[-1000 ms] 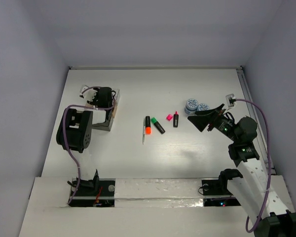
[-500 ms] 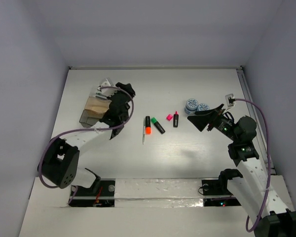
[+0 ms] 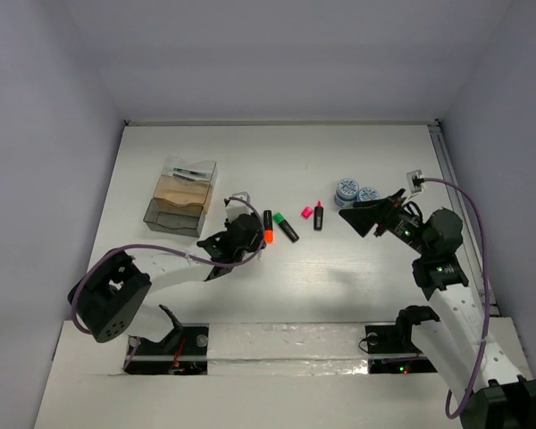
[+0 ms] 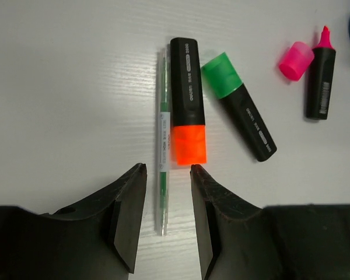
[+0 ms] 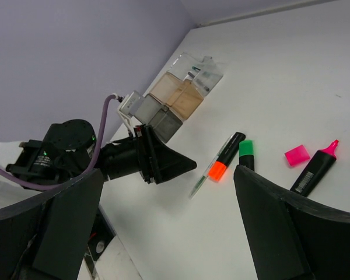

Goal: Sort the stationery into containers
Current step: Pick up the pen from the center of the board.

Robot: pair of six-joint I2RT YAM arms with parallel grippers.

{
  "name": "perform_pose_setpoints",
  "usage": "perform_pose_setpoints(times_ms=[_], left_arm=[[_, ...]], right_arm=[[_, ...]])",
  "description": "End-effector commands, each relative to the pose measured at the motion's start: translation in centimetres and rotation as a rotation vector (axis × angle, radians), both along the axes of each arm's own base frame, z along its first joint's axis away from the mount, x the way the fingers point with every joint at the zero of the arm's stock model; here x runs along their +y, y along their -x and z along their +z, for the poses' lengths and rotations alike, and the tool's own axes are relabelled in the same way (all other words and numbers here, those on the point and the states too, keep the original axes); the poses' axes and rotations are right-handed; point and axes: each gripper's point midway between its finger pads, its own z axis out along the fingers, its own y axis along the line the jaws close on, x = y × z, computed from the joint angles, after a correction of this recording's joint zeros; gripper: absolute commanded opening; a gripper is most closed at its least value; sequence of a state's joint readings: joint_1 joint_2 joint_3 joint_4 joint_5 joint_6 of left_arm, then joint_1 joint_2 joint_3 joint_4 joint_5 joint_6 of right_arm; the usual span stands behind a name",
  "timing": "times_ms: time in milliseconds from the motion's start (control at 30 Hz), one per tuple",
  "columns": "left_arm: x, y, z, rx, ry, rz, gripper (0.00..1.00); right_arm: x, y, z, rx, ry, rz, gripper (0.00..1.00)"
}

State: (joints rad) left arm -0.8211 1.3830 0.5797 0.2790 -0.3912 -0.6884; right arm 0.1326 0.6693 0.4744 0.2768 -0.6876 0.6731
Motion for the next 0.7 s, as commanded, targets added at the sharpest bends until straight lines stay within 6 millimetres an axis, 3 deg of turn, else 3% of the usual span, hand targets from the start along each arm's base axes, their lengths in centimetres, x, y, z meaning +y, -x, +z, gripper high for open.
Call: perform_pose_setpoints(times_ms=[0, 300, 667], left_arm=[[-0.1, 1.2, -0.3, 0.039, 0.008, -0.034, 0.33], [-0.6, 0.7, -2.2, 0.086, -0.089, -0.07, 0.28], [-0.6, 0.0, -3.0, 0.086, -0.128, -0.062, 0.26]], right_arm=[[0.1, -0.3, 0.8, -0.038, 0.005, -0.002, 1.0], [0.1, -0.3, 0.8, -0.036, 0.007, -0.002, 1.0], [0.1, -0.2, 0.9, -0.04, 0.007, -0.001, 1.0]])
